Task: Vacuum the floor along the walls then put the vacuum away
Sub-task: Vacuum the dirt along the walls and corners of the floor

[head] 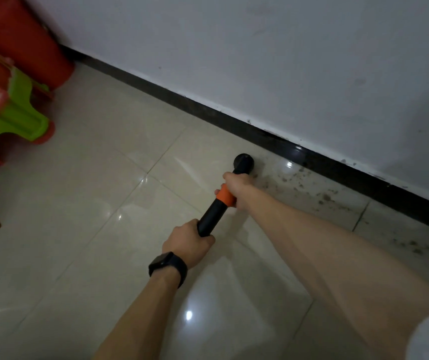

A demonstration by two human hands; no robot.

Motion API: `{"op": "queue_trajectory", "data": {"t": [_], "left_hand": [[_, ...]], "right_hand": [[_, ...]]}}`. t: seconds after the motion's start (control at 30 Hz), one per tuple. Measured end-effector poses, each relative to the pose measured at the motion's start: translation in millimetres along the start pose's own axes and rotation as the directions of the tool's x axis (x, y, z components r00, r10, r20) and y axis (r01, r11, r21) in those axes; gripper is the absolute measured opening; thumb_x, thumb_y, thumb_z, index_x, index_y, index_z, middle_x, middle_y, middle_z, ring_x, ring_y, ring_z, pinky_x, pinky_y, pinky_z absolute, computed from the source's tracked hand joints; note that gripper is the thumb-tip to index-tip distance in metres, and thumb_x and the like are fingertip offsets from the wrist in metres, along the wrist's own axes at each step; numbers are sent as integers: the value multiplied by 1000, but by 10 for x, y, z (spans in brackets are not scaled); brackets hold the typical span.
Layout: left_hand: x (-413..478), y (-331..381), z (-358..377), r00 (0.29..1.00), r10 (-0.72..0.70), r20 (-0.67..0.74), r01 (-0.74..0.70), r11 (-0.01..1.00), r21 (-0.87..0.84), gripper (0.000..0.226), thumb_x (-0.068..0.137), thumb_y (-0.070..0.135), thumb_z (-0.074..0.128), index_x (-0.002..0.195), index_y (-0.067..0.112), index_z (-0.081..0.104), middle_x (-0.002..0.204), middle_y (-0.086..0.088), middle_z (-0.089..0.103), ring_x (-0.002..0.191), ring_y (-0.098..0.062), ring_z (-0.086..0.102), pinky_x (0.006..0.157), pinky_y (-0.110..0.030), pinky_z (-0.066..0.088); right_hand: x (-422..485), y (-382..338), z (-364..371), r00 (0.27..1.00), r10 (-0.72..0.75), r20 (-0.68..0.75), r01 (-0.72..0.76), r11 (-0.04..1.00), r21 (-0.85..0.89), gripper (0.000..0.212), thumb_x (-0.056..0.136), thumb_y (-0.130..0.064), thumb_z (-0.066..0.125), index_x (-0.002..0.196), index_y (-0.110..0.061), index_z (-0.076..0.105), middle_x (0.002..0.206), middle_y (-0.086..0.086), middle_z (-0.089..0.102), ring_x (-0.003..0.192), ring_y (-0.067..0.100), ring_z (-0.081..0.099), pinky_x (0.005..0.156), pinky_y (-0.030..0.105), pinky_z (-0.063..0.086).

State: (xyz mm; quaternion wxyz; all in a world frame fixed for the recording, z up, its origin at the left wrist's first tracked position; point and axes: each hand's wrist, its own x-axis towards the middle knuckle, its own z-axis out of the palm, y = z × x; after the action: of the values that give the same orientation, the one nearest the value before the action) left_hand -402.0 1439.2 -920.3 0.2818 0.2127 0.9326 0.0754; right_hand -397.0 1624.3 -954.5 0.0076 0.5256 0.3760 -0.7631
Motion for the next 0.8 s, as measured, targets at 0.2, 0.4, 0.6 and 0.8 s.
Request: {"op": "queue_trajectory", "data": {"t": [0.2,0.4,0.6,0.8], "left_hand": [[-351,-573,-174,996,-37,82,38,999,-11,17,69,43,66,80,32,58,68,5,66,59,-14,65,58,-28,55],[-737,-973,-32,987,-55,149,41,995,95,13,68,40,67,74,31,59,67,8,63,60,-11,61,51,-22,39],[-847,-849,124,986,0,169,-19,994,107,13,68,42,62,75,32,56,71,9,62,64,-12,60,53,-23,40],[-734,-576,205,978,36,206,-48,997,53,13,66,40,63,73,32,57,72,7,63,63,-15,62,53,-23,42]], "right_hand": [[-345,545,383,999,30,-12,-30,999,-13,28,102,-25,53,121,-5,53,81,7,67,66,23,75,66,38,62],[-639,1354,480,974,44,-222,-29,997,71,47,96,-33,59,129,0,57,107,15,75,86,33,76,84,47,64],[-781,1439,273,950,39,-309,48,962,269,42,91,-28,66,122,1,62,74,2,65,59,21,67,70,41,64],[-786,1271,41,916,69,-396,99,916,390,39,90,-24,70,120,-1,62,73,4,65,49,18,63,64,37,61]]}}
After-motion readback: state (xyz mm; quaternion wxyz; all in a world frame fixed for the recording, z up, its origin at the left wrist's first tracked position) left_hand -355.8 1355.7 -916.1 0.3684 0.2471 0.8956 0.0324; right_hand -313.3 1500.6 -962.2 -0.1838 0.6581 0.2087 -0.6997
